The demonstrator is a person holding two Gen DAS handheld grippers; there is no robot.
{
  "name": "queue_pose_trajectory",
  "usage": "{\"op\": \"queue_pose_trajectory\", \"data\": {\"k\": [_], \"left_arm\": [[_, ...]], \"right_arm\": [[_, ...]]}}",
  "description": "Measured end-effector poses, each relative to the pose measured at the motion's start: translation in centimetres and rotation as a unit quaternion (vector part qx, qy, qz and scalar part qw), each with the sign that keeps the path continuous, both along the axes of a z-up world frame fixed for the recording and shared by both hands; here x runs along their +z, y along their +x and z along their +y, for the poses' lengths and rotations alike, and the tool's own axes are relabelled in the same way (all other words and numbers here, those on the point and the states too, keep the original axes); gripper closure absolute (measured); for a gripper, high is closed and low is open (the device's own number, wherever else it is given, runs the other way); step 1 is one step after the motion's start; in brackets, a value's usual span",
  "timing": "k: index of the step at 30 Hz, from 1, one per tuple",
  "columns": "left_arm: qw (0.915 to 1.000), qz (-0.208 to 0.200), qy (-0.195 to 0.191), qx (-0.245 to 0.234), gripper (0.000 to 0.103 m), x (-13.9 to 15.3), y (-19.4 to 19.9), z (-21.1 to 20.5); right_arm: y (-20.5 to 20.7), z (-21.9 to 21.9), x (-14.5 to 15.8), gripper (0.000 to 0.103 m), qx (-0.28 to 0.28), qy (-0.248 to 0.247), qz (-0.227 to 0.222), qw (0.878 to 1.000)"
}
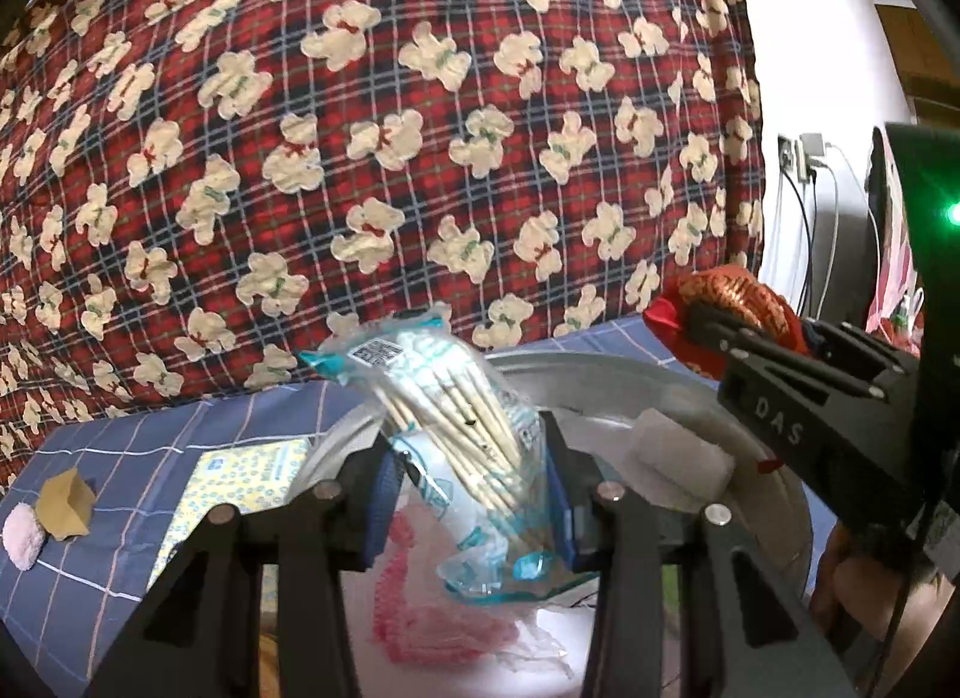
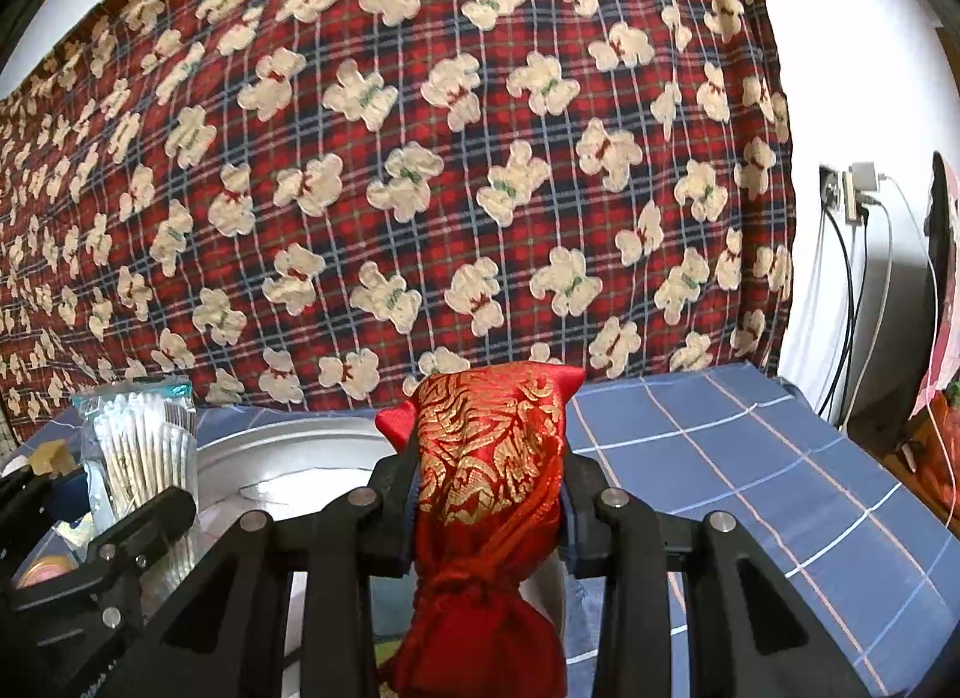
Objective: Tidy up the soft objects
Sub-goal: 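Move the swab pack and red pouch over the tin with both tools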
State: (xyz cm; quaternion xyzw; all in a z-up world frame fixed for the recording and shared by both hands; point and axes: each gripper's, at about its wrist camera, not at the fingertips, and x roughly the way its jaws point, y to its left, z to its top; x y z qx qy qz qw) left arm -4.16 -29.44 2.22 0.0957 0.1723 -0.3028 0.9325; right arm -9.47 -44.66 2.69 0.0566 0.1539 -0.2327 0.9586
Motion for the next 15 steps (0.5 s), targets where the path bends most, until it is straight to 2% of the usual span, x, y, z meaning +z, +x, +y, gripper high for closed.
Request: {"op": "queue_pose_trajectory", "data": {"k": [8, 15], "left_arm": [[0.9996, 0.013, 0.023, -0.004, 0.062, -1.0, 0.3, -1.0], [0.9990, 0.019, 0.040, -0.006, 0.062, -1.6, 0.3, -1.7]], "right_arm": [[0.5, -1.2, -0.4, 0.066, 0.005, 0.028, 0.014, 0.999], [1.1, -0.9, -0.7, 0.066, 0.014, 0.028, 0.028, 0.999]]}}
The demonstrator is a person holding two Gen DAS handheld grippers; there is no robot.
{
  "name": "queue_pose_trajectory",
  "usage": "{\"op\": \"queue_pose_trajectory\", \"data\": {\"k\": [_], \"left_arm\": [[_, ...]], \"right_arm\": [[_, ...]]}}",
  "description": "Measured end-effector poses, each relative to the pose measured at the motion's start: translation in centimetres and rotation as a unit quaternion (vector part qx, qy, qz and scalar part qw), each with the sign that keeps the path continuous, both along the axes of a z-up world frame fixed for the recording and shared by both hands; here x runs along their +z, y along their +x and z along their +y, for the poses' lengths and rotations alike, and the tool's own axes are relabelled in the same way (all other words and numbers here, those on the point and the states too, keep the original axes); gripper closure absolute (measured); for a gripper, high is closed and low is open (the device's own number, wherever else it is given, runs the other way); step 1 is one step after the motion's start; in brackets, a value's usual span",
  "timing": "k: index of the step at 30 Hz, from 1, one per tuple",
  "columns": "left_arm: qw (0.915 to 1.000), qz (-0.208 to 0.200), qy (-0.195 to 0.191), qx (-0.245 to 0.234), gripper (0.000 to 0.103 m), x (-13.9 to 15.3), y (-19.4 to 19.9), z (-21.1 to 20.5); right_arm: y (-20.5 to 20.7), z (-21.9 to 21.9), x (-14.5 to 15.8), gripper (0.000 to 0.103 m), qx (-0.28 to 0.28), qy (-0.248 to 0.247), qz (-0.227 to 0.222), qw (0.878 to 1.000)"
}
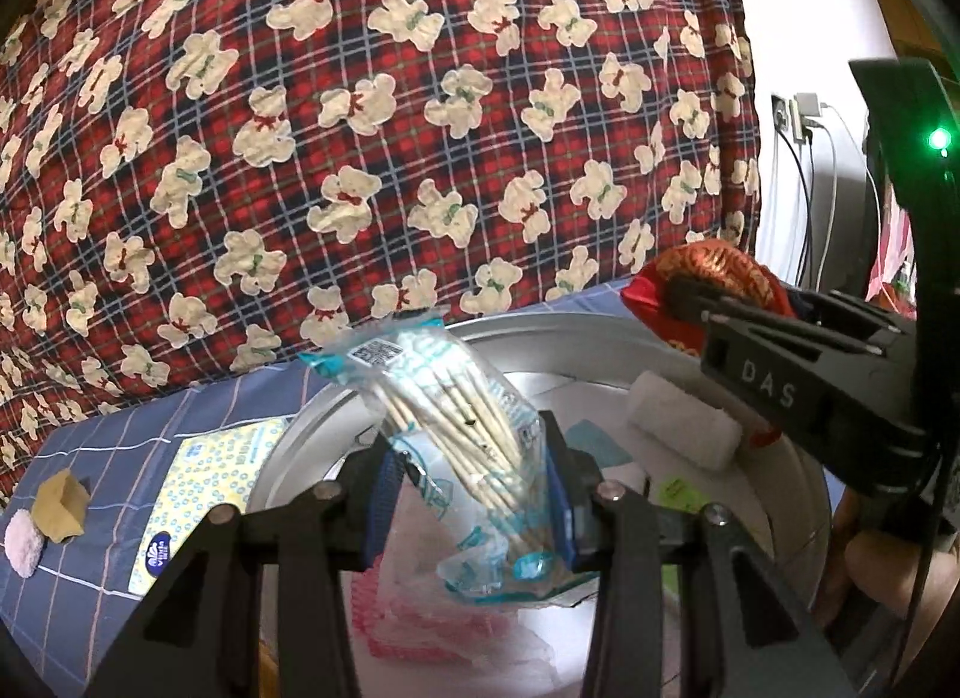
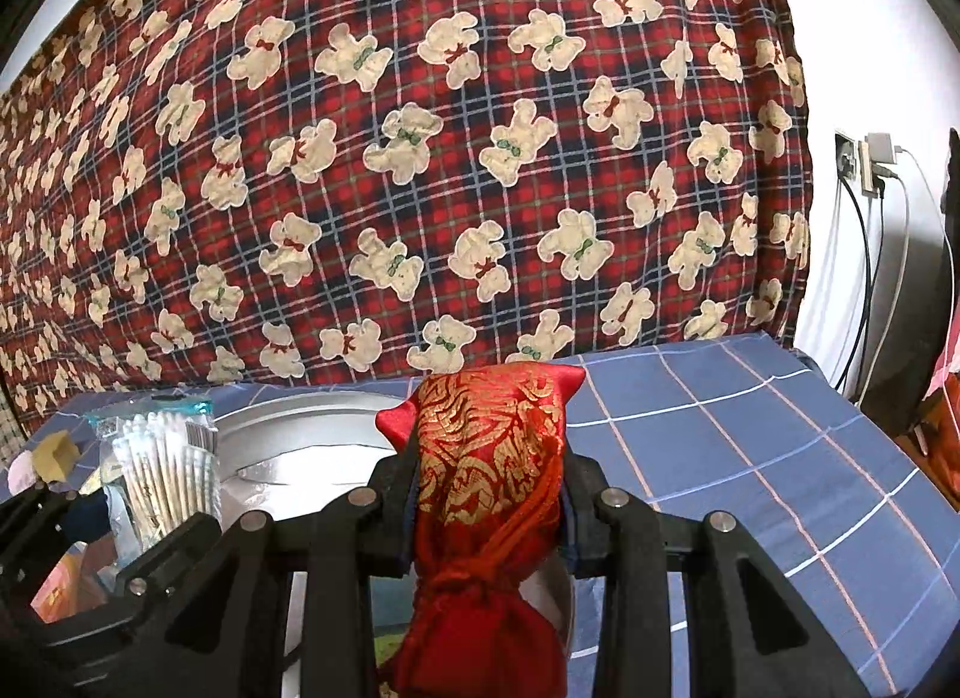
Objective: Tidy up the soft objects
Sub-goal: 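Move the swab pack and red pouch over the tin with both tools, then open both tools to drop the swab pack and red pouch into the tin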
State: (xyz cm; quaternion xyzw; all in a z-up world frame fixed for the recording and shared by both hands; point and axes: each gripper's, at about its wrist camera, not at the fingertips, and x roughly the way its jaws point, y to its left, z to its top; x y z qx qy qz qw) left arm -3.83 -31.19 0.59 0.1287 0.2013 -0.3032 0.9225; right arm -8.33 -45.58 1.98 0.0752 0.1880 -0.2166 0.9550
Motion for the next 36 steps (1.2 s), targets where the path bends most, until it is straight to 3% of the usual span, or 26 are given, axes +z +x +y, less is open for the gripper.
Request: {"op": "queue_pose_trajectory", "data": {"k": [12, 17, 19, 20, 21, 25, 27, 36], "left_arm": [[0.9998, 0.008, 0.013, -0.014, 0.062, -0.4, -0.2, -0.8], [0.9997, 0.014, 0.017, -0.013, 0.055, -0.7, -0.1, -1.0], [0.9996, 0.011, 0.023, -0.010, 0.034, -0.8, -0.1, -1.1], [0.9996, 0.007, 0.027, -0.009, 0.013, -0.8, -0.3, -1.2], [0.9996, 0.003, 0.027, -0.010, 0.000, -0.7, -0.4, -1.1], [0.9988, -0.048, 0.002, -0.012, 0.000, 0.2, -2.3, -0.5], [0.9980, -0.062, 0.009, -0.014, 0.000, 0.3, -2.6, -0.4], [0.9991, -0.042, -0.009, 0.004, 0.000, 0.5, -2.1, 1.3]], "right_arm": [[0.3, 0.6, -0.1, 0.066, 0.022, 0.007, 0.018, 1.000], [0.2, 0.2, -0.5, 0.045, 0.026, 0.032, 0.022, 0.999], [0.1, 0.0, -0.6, 0.041, 0.029, 0.042, 0.019, 0.999], [0.0, 0.0, -0.5, 0.040, 0.031, 0.046, 0.013, 0.998], [-0.1, 0.0, -0.5, 0.039, 0.034, 0.048, 0.008, 0.998], [-1.1, 0.1, 0.0, 0.026, 0.027, 0.045, -0.022, 0.998], [-1.6, 0.0, 0.3, 0.025, 0.024, 0.043, -0.037, 0.998], [-3.2, -0.1, 0.9, 0.025, 0.001, 0.038, -0.083, 0.996]]}}
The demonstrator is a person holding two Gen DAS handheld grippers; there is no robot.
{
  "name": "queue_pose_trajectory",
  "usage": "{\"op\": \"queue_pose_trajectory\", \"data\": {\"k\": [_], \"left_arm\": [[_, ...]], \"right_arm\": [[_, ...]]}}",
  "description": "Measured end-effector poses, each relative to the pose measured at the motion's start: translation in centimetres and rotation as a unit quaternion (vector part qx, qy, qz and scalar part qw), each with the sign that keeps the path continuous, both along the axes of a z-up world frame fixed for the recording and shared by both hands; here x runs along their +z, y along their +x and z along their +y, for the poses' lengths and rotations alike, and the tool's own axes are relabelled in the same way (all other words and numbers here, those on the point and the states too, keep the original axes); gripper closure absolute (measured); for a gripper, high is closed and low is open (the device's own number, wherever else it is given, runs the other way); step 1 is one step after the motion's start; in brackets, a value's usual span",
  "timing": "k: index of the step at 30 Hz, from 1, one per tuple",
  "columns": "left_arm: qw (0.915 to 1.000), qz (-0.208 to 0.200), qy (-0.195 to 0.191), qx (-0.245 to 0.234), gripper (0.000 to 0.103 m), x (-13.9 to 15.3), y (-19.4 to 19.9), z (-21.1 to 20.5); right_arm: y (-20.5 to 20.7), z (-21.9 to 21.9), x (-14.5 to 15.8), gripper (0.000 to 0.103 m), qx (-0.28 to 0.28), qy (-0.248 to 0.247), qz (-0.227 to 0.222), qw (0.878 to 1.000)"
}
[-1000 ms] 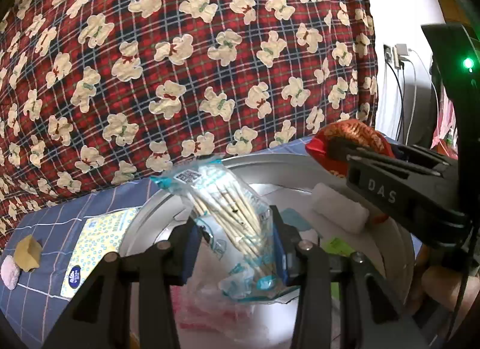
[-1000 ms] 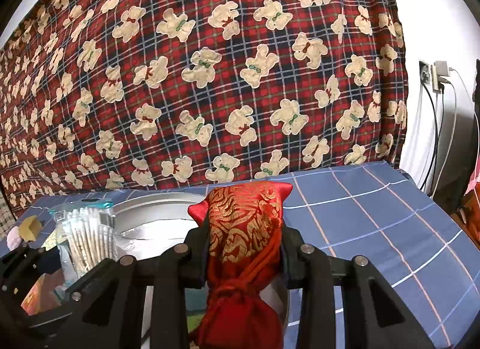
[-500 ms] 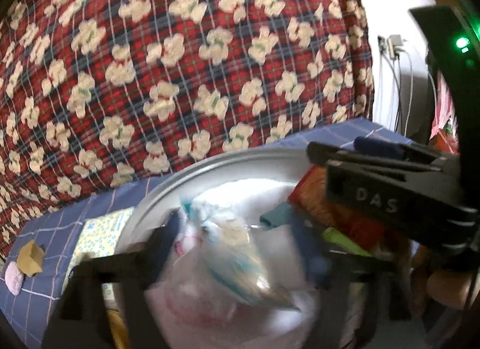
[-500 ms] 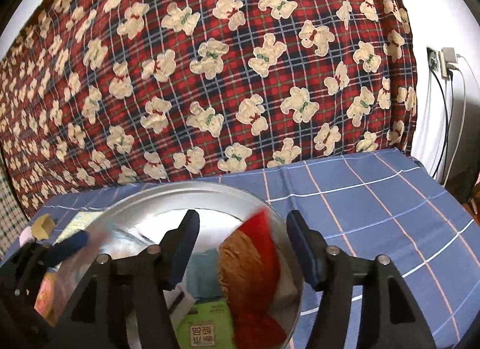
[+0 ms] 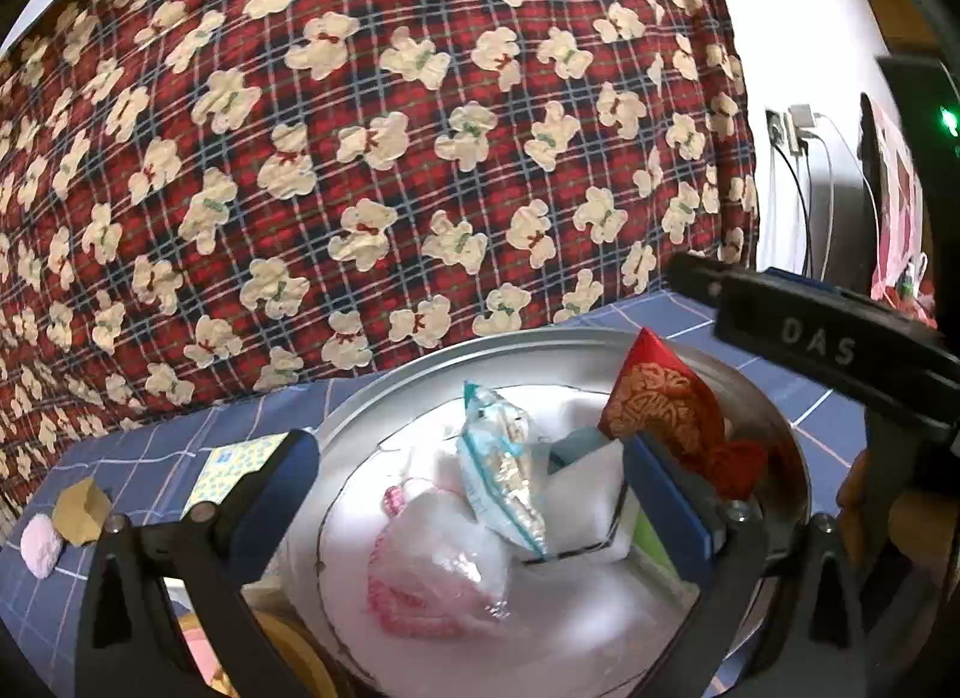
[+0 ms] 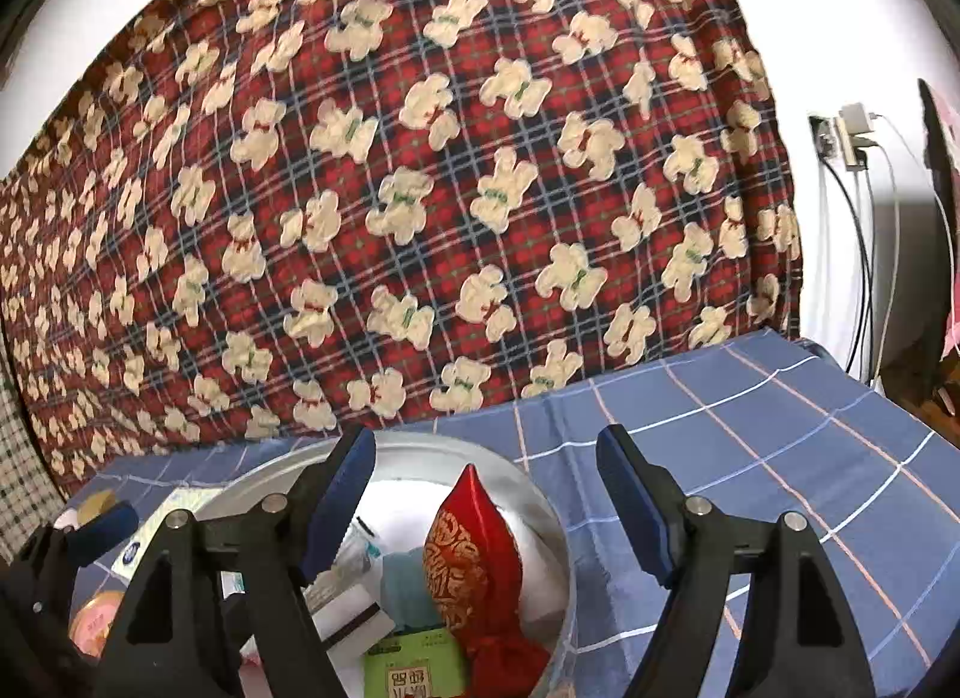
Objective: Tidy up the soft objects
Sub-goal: 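Open both tools to drop the swab pack and red pouch into the tin, then withdraw both tools from the tin toward the pink ball and tan sponge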
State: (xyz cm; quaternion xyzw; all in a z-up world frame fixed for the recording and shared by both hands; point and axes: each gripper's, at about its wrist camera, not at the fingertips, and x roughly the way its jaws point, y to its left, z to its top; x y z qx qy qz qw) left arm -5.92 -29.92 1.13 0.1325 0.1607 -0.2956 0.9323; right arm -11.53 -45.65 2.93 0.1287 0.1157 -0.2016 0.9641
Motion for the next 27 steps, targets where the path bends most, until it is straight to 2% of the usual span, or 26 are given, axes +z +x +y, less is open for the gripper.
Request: {"op": "queue_pose_trajectory", "data": {"k": [4, 6, 7, 10, 19, 24, 27], "left_arm": [[0.9999, 0.001, -0.009, 0.007, 0.000, 0.1, 0.0, 0.9], [0.9998, -0.005, -0.015, 0.011, 0.000, 0.2, -0.2, 1.4], [0.9997, -0.008, -0.019, 0.011, 0.000, 0.2, -0.4, 1.7], [0.9991, -0.018, -0.031, 0.021, 0.000, 0.3, -0.6, 2.8], [0.9982, -0.006, -0.041, 0.044, 0.000, -0.3, 0.1, 4.9], [0.9977, -0.021, -0.035, 0.054, 0.000, -0.5, -0.2, 6.0], [0.9968, -0.037, -0.033, 0.063, 0.000, -0.5, -0.5, 6.7]], "right_arm": [[-1.2, 0.9, 0.4, 0.025, -0.030, -0.031, -0.036, 0.998], [-1.8, 1.4, 0.6, 0.020, -0.040, -0.046, -0.054, 0.997], [-2.1, 1.8, 0.6, 0.013, -0.045, -0.054, -0.065, 0.995], [-2.5, 2.9, 0.7, 0.011, -0.056, -0.070, -0.075, 0.993], [-2.3, 5.3, 0.2, 0.011, -0.056, -0.096, -0.049, 0.993], [-2.6, 6.5, -0.2, 0.011, -0.056, -0.109, -0.036, 0.992], [-3.2, 7.2, -0.2, 0.011, -0.058, -0.106, -0.044, 0.992]]}}
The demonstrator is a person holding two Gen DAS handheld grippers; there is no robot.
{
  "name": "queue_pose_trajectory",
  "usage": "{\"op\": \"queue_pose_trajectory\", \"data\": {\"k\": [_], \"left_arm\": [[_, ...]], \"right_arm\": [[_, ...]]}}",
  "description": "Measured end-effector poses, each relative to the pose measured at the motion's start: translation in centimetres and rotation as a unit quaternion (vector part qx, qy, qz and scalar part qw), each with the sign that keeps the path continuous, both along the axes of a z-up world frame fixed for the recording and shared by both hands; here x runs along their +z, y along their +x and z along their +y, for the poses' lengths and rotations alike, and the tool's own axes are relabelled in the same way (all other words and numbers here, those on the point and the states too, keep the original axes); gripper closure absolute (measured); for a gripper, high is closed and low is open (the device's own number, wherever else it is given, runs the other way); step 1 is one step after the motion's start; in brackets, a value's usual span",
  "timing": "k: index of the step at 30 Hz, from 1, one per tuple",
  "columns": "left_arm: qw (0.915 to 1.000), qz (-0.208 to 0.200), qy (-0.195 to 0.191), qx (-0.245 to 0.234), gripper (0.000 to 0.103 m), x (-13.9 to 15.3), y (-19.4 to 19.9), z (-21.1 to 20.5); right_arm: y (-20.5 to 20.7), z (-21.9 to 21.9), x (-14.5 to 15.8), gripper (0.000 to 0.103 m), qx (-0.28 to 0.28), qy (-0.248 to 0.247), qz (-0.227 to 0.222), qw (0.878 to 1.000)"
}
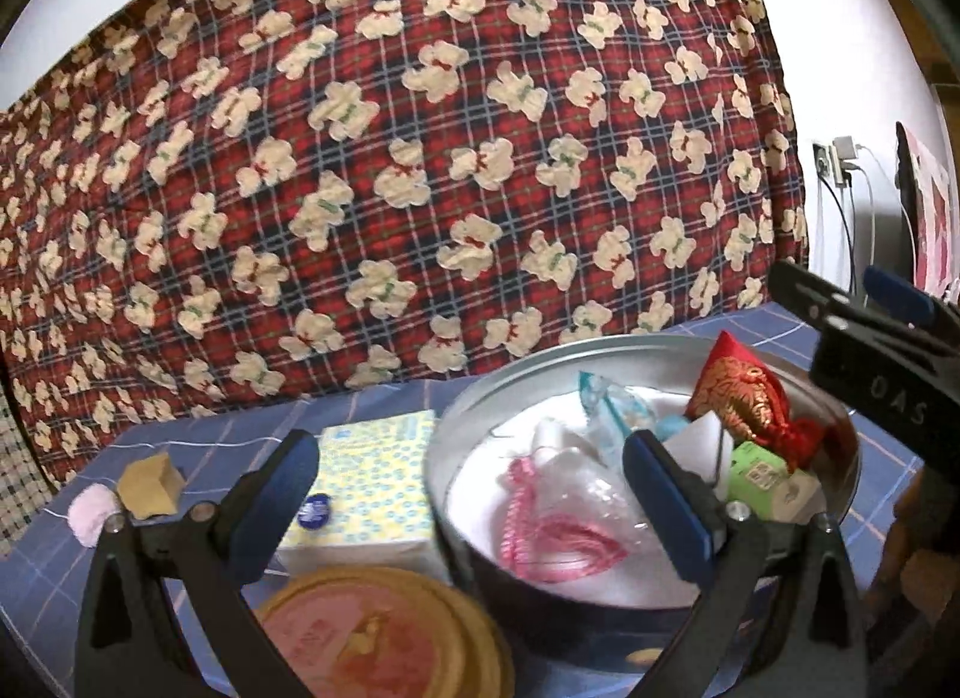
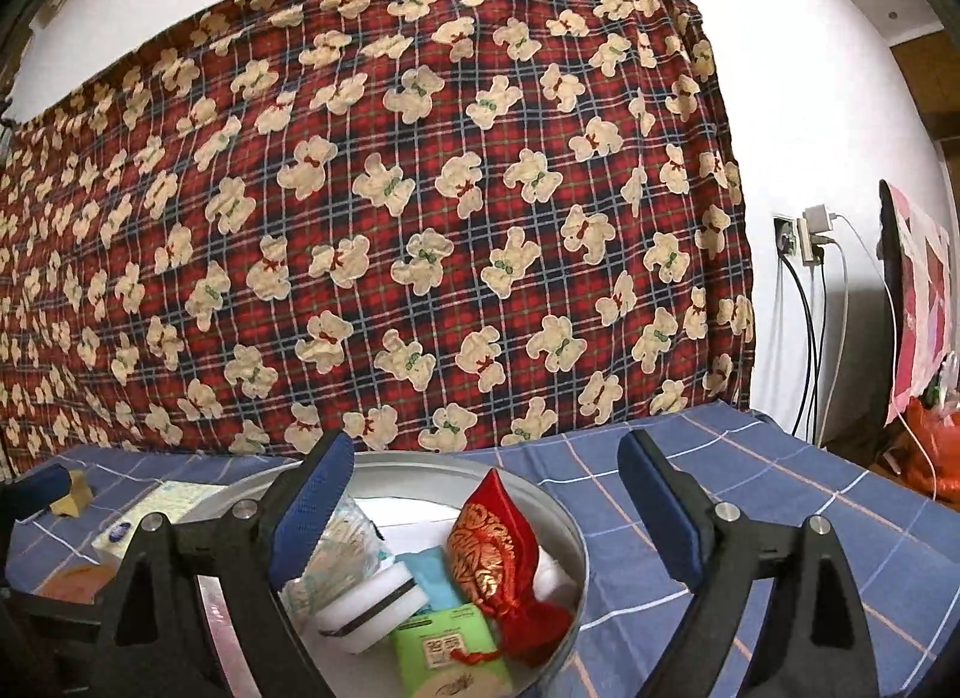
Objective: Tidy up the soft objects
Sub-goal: 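Withdraw both tools from the tin toward the pink ball and tan sponge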
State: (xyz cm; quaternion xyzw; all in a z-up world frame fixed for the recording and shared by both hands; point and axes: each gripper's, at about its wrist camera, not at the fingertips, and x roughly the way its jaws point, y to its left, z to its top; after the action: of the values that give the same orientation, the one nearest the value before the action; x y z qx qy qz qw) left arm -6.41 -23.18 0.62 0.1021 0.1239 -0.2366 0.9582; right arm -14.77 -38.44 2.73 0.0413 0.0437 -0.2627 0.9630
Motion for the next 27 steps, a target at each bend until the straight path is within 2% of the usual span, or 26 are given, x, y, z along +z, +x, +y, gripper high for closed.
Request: {"op": "queue_pose_trajectory", "data": {"k": [5, 13, 21, 27], "left_arm": [[0.9999, -0.008, -0.004, 0.005, 0.000, 0.2, -0.1, 1.7], [0.9996, -0.008, -0.016, 0.023, 0.000, 0.3, 0.6, 4.9], [0.9991, -0.016, -0.007, 0.038, 0.000, 0.4, 1.3, 7.3], [0.9983, -0.012, -0.008, 0.057, 0.000, 0.3, 2.5, 9.8]], "right_arm": [[-0.4, 1.2, 0.1, 0.011, -0.016, -0.014, -0.004, 1.000], [-0.1, 4.8, 0.3, 0.011, 0.007, -0.041, -0.006, 0.999], [1.5, 7.8, -0.1, 0.011, 0.039, -0.006, 0.003, 0.999], [3.6, 11.2, -0.4, 0.011, 0.071, -0.004, 0.013, 0.997]]}}
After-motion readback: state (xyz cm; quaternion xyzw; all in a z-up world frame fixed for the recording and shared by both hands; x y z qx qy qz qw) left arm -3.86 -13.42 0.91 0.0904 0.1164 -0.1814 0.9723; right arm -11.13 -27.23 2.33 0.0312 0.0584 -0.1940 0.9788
